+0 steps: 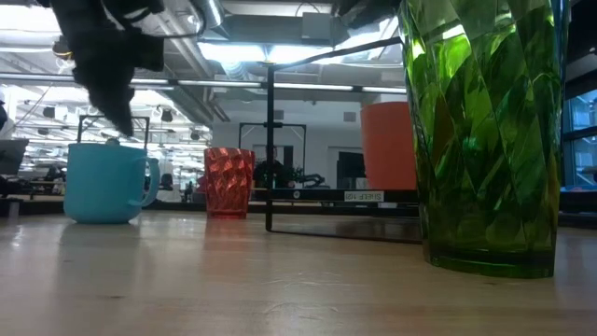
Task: Stack small to large cups/mugs on shelf
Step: Put the blue mug on the shelf
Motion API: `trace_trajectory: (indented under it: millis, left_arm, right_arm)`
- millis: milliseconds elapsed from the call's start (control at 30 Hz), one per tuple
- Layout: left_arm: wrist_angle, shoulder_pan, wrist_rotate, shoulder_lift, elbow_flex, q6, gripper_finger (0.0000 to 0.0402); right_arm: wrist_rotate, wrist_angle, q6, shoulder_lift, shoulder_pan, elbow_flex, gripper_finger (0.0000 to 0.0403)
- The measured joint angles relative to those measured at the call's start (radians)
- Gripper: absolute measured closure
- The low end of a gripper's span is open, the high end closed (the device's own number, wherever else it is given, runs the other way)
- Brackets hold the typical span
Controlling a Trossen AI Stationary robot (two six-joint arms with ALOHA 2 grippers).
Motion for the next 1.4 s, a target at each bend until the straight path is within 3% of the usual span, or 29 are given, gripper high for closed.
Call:
trace_trajectory:
  millis: [133,567,1033,1400]
  left_arm:
    - [-0.023,0.009,-0.069,0.000,0.009,0.021,0.0272]
    - [-0.052,0.080,-0.017,0.006,-0.039,0.079,0.0272]
    - [-0.043,0.082,0.003,0.007,-0.062,0.069,0.0272]
    - [-0.029,0.082,0.017,0.109,-0.062,0.024,0.0273]
  right_arm:
    - [-0.003,0.000,0.000,0.000,-0.005,0.000,0.0176]
    - [-0.003,-0.002,0.000,0.000,-0.006,0.000,0.0176]
    - [-0.002,-0.022,0.001,0.000,-0.006,0.000,0.0176]
    - [-0.002,-0.025,0.000,0.000,-0.006,0.000,0.0176]
